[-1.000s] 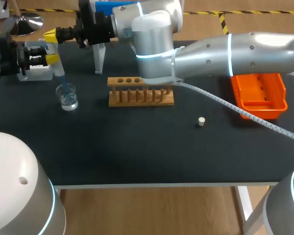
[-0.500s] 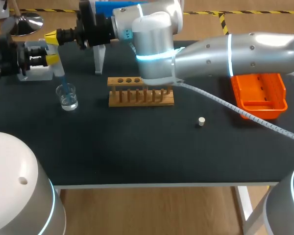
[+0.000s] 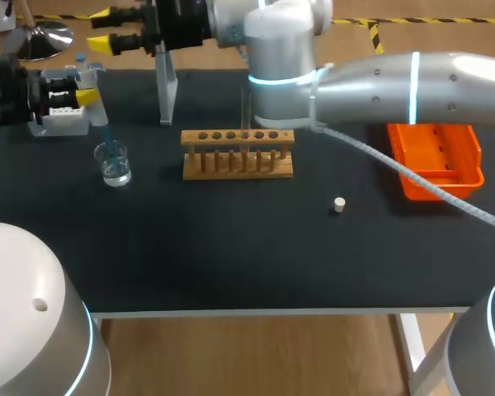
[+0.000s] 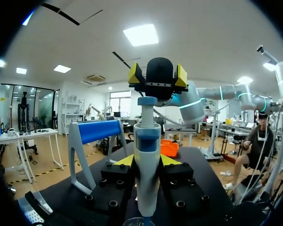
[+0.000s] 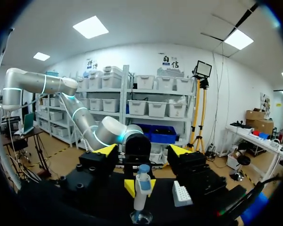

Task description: Invert the test tube, pick up the pipette, mount the tip to pipette, aspirate from beaker and dispense into the tube, eject the tip, return the pipette, and cap with the stopper.

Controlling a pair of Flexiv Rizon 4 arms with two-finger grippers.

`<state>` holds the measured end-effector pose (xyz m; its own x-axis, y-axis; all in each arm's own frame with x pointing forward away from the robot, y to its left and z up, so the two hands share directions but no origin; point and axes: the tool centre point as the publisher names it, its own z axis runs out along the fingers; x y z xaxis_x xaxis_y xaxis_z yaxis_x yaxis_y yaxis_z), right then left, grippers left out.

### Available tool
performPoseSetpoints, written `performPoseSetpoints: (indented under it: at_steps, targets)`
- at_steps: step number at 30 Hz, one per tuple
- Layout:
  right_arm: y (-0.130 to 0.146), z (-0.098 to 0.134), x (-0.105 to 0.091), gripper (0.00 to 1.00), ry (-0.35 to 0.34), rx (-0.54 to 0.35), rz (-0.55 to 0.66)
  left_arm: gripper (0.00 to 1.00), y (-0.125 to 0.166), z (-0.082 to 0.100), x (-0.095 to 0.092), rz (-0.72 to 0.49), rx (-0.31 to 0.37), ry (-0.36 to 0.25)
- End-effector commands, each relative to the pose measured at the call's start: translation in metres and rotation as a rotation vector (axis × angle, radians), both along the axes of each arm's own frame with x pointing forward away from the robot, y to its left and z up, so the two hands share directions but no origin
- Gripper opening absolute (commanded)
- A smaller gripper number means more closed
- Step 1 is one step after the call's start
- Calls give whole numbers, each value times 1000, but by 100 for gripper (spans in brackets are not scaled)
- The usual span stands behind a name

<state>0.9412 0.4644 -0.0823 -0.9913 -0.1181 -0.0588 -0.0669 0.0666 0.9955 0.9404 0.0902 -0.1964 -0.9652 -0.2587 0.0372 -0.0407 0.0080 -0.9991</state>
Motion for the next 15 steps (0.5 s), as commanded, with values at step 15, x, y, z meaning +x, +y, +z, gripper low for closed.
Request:
performPoseSetpoints:
  at_steps: [15]
  targets:
    - [-198, -11, 6, 100, -46, -140, -74, 0, 1, 1, 0, -3, 0, 1]
